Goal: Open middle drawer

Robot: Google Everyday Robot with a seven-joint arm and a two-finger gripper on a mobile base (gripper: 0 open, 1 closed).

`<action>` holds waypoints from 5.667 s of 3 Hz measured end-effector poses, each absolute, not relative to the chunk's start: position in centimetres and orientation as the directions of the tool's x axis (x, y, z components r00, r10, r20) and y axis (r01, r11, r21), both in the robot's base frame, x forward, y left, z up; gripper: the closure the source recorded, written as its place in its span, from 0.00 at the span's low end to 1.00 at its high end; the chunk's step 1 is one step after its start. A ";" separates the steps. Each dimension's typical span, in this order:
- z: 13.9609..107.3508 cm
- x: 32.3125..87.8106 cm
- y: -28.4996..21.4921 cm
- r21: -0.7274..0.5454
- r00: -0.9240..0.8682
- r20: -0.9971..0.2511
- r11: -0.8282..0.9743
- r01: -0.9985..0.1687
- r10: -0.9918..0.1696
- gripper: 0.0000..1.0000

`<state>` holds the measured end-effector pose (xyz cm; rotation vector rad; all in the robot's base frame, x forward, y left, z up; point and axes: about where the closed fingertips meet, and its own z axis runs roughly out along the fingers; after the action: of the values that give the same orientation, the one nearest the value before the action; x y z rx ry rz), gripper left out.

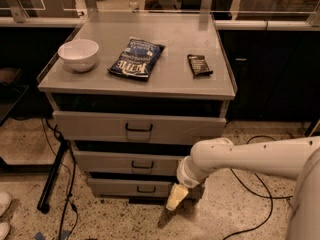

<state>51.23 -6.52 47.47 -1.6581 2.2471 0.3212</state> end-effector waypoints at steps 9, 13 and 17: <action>43.3 48.6 -8.5 0.089 -0.232 -0.311 0.215 -0.973 -0.922 0.00; 41.1 51.8 -6.8 0.092 -0.205 -0.265 0.187 -0.978 -0.942 0.00; 42.6 43.4 -8.0 0.264 -0.188 -0.211 0.129 -0.956 -0.959 0.00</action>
Offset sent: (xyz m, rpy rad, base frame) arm 0.0480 0.0057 -0.0323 -0.0083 -0.0674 -0.0642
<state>43.45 -8.00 42.60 -2.0079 2.3678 0.5405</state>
